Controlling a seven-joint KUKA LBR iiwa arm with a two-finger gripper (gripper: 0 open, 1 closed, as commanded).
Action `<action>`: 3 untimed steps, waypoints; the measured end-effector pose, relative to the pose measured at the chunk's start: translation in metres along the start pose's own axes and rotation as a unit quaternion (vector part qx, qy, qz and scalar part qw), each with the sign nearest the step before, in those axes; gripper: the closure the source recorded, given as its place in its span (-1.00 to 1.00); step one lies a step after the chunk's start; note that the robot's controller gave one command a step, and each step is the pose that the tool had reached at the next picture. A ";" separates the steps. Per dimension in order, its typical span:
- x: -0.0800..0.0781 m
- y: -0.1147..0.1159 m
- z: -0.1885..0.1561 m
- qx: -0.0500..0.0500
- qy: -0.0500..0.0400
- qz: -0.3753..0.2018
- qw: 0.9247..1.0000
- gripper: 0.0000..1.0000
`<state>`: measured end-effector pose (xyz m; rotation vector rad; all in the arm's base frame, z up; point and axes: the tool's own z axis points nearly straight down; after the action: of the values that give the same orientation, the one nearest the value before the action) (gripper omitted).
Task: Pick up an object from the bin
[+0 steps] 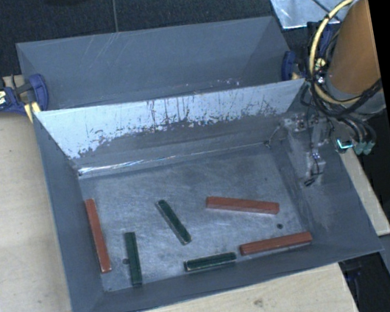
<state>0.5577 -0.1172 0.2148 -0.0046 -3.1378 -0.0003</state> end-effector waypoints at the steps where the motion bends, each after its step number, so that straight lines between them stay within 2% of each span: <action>1: 0.002 0.024 0.137 -0.001 0.001 -0.032 0.999 -1.00; 2: -0.001 0.023 0.133 0.001 -0.004 -0.033 0.999 1.00; 3: -0.001 0.023 0.133 0.001 -0.004 -0.034 0.999 -1.00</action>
Offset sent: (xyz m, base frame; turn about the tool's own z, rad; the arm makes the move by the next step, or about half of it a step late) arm -0.0008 0.0234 -0.1332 -0.0663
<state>0.5578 -0.0941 0.0820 0.1019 -3.1436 0.0014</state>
